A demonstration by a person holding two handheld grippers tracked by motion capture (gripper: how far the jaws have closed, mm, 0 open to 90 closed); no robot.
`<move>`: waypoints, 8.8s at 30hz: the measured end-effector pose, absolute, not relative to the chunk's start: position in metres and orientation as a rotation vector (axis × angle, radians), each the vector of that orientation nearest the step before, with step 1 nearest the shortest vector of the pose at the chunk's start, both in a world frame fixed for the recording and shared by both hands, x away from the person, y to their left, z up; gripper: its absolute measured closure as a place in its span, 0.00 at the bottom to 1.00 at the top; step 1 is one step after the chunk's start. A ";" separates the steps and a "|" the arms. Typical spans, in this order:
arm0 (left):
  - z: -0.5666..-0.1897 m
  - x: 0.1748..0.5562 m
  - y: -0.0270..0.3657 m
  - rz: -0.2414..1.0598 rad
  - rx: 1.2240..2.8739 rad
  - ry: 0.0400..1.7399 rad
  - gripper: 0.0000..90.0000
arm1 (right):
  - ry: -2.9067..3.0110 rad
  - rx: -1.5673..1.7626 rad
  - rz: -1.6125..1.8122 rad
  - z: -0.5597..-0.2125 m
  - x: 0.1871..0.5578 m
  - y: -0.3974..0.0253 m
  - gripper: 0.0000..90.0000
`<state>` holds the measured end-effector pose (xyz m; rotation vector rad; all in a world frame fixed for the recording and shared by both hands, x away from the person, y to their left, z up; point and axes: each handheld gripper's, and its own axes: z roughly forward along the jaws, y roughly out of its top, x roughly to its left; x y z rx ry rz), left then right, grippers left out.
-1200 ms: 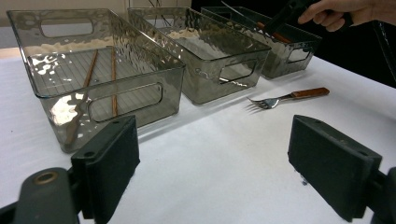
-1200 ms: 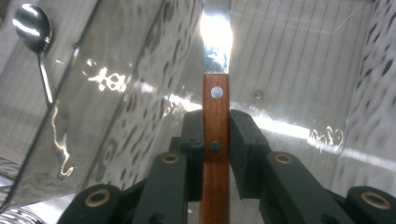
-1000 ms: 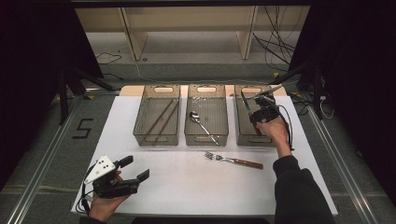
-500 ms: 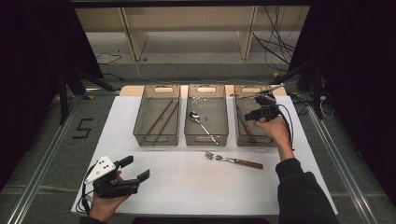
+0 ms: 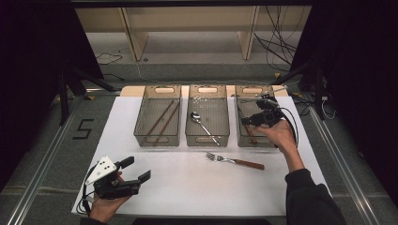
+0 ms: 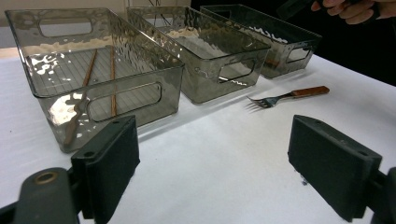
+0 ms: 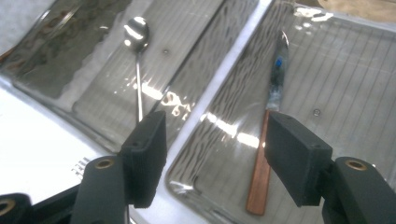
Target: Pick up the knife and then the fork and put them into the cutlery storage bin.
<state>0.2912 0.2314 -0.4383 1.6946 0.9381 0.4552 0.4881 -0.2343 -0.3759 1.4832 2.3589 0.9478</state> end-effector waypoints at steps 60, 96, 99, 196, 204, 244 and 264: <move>-0.438 0.290 0.232 0.458 1.697 0.932 0.18 | 2.634 1.111 0.910 -0.408 0.420 -0.215 0.34; -0.438 0.290 0.231 0.460 1.701 0.932 0.18 | 2.943 0.825 0.397 -0.450 0.433 -0.197 0.61; -0.438 0.290 0.232 0.460 1.701 0.933 0.18 | 2.954 0.799 0.367 -0.453 0.435 -0.196 0.65; -0.439 0.291 0.232 0.453 1.693 0.935 0.18 | 2.323 1.433 0.850 -0.364 0.508 -0.261 0.86; -0.439 0.291 0.232 0.454 1.693 0.936 0.18 | 2.313 1.465 0.822 -0.369 0.514 -0.263 0.86; -0.438 0.291 0.232 0.456 1.692 0.934 0.18 | 2.279 1.625 0.661 -0.397 0.534 -0.263 0.86; -0.438 0.291 0.233 0.454 1.692 0.934 0.18 | 2.296 1.640 0.625 -0.410 0.534 -0.257 0.86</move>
